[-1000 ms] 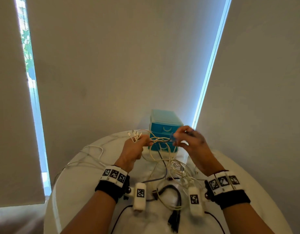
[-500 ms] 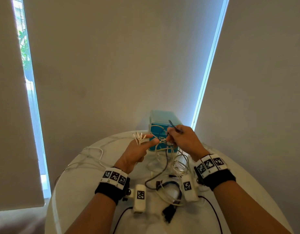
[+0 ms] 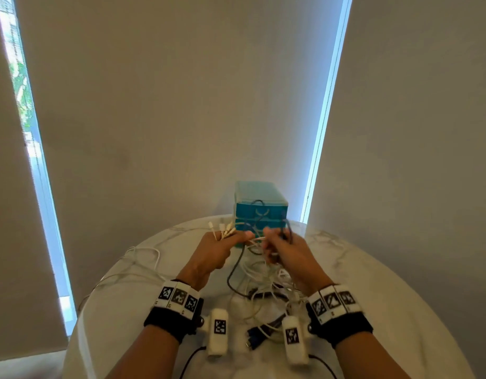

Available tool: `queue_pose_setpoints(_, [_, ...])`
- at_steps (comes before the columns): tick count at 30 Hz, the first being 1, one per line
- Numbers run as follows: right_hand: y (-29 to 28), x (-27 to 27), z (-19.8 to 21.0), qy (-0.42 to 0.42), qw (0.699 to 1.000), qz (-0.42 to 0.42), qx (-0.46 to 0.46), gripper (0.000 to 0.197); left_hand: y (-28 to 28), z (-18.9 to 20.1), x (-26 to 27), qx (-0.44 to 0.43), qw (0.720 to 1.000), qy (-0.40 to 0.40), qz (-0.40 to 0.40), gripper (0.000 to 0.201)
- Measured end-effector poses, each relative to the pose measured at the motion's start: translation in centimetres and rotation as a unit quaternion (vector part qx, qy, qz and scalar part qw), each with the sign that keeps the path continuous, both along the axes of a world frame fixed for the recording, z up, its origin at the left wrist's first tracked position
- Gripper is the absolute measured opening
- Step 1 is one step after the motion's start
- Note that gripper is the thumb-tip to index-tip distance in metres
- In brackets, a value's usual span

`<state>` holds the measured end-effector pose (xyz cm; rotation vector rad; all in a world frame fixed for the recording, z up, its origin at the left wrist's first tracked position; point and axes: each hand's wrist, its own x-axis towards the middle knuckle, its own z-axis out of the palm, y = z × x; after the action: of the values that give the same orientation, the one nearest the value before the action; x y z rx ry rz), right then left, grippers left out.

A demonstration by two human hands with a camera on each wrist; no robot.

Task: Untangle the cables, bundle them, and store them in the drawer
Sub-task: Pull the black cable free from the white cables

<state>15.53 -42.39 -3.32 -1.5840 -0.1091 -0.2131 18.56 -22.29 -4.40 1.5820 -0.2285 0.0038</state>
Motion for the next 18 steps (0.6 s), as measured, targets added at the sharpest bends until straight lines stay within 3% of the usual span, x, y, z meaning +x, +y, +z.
queue_pose_setpoints(3, [-0.8, -0.7, -3.0, 0.052, 0.98, 0.061, -0.183, 0.026, 0.3, -0.1, 0.5, -0.044, 0.997, 0.019, 0.057, 0.052])
queue_pose_setpoints(5, [-1.1, -0.9, -3.5, 0.074, 0.966, 0.073, -0.237, 0.023, 0.5, -0.3, 0.8, -0.078, 0.994, 0.024, 0.069, 0.056])
queue_pose_setpoints(10, [0.4, -1.2, -1.8, -0.003, 0.994, -0.01, -0.107, 0.036, 0.1, -0.3, 0.4, -0.075, 0.997, 0.021, 0.028, 0.052])
queue_pose_setpoints(15, [2.2, -0.9, -2.9, -0.054, 0.982, 0.08, -0.163, 0.011, -0.4, -0.1, -0.1, -0.072, 0.997, -0.006, 0.004, 0.06])
queue_pose_setpoints(18, [1.8, -0.9, -2.7, -0.081, 0.991, 0.025, -0.1, 0.008, -0.3, -0.3, 0.1, -0.049, 0.999, -0.006, -0.002, 0.048])
